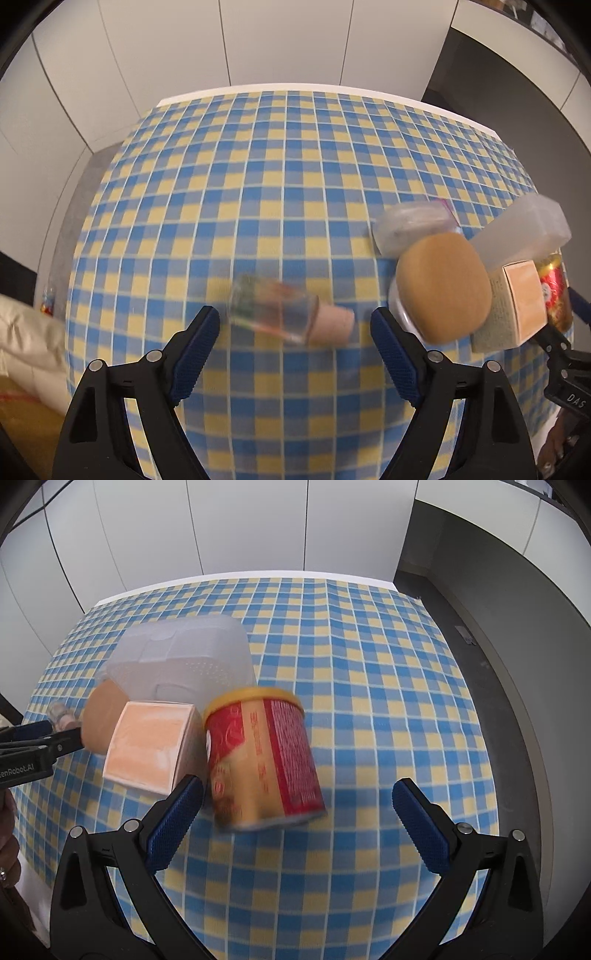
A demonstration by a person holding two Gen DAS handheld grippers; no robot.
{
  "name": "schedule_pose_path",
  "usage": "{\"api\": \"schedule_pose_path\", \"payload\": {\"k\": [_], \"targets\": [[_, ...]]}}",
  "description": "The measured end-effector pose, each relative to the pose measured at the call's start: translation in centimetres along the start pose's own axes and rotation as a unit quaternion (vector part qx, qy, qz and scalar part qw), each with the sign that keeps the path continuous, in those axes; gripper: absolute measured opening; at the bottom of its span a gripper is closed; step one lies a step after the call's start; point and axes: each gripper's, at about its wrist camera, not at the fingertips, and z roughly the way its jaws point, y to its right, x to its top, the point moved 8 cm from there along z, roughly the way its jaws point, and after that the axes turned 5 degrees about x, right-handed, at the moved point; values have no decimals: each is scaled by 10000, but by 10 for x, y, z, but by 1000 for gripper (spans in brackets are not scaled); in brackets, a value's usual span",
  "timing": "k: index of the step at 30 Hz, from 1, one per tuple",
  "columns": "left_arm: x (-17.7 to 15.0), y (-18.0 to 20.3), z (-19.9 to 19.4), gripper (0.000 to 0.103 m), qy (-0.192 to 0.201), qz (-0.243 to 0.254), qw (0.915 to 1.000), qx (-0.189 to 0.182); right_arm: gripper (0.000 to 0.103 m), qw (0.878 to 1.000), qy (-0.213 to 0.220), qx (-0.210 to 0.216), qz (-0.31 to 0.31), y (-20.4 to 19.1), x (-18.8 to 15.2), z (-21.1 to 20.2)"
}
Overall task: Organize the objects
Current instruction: 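Grasp the glass bottle with pink cap with the left tool while the right tool grasps the red-gold can, then lift the bottle and can and carry them back from the table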
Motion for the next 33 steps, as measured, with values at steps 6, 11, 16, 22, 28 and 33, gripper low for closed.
{"api": "schedule_pose_path", "payload": {"k": [6, 11, 16, 22, 28, 33], "targets": [[15, -1, 1, 64, 253, 56, 9995, -168, 98, 9998, 33, 131, -132, -7, 25, 26], [17, 8, -2, 64, 378, 131, 9992, 1, 56, 9999, -87, 110, -101, -14, 22, 37], [13, 9, -5, 64, 300, 8, 9995, -17, 56, 9999, -111, 69, -46, -17, 19, 40], [7, -6, -16, 64, 294, -303, 9991, -5, 56, 9999, -124, 11, -73, -7, 21, 40], [5, -13, -23, 64, 267, -323, 9991, 73, 56, 9999, -75, 17, -92, 1, 23, 18], [8, -9, -29, 64, 275, -370, 9987, 199, 56, 9999, -73, -19, -136, -2, 32, 7]]}}
